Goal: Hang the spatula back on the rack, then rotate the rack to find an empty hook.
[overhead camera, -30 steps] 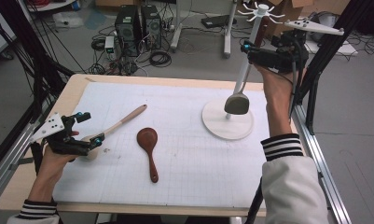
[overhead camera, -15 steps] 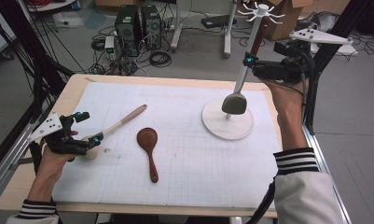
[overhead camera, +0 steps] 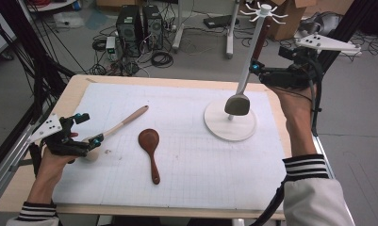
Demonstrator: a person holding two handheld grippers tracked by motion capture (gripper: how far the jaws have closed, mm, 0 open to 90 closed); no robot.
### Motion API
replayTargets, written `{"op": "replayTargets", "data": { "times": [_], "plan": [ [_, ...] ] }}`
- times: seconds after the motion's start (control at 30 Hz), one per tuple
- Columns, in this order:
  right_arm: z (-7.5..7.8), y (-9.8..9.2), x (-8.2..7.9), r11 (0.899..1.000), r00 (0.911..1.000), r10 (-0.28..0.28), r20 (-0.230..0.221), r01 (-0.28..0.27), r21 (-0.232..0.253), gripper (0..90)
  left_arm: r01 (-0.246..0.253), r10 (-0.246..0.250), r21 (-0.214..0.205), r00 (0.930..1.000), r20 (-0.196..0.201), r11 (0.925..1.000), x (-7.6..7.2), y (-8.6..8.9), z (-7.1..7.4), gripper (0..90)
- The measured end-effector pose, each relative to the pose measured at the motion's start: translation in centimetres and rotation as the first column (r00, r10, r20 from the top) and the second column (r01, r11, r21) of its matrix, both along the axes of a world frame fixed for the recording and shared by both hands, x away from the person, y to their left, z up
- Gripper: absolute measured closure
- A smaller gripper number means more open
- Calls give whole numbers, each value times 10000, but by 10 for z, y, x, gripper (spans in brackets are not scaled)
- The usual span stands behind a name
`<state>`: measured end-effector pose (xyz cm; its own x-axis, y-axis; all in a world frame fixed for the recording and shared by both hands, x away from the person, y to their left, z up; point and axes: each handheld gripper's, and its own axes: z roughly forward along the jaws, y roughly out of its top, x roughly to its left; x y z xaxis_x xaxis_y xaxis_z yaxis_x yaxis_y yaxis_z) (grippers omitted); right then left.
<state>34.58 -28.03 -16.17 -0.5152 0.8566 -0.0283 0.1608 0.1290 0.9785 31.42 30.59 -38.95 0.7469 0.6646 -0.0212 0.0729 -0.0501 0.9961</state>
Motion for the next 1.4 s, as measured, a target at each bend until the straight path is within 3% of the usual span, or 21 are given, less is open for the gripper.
{"op": "replayTargets", "data": {
  "times": [0.33, 0.53, 0.67, 0.73, 0.9, 1.0, 1.23, 1.3, 1.4],
  "plan": [
    [-3, -3, 0, 9994, 9992, 214, 332, -223, 246, 9, 5, -5, -65, 10000, 32, 10000, 0, 1, 1, 17],
    [-1, -7, 0, 9986, 9981, 439, 441, -451, 280, 75, -7, 8, -87, 9999, 101, 10000, -1, 0, 2, 17],
    [2, -13, -1, 9977, 9971, 603, 473, -617, 273, 189, -10, 10, -53, 10000, 97, 10000, -1, 0, 2, 17],
    [3, -17, -2, 9965, 9964, 769, 370, -780, 291, 301, -1, 2, -52, 10000, 90, 10000, -1, 0, 2, 17],
    [5, -27, -1, 9926, 9928, 1160, 295, -1170, 339, 467, 18, -18, -10, 10000, 95, 10000, 0, 0, 2, 17],
    [5, -33, 0, 9913, 9925, 1206, 220, -1215, 509, 580, 24, -24, -10, 10000, 90, 10000, 0, 0, 2, 17],
    [9, -43, 3, 9920, 9926, 1195, 204, -1202, 383, 847, -3, 3, -6, 10000, 92, 10000, 0, 1, 2, 17],
    [10, -45, 5, 9906, 9909, 1335, 157, -1339, 267, 896, -9, 9, -37, 10000, 89, 10000, 0, 1, 2, 17],
    [12, -48, 7, 9911, 9913, 1316, 56, -1317, 211, 897, -33, 33, -40, 10000, 85, 10000, 0, 2, 2, 17]
  ]
}}
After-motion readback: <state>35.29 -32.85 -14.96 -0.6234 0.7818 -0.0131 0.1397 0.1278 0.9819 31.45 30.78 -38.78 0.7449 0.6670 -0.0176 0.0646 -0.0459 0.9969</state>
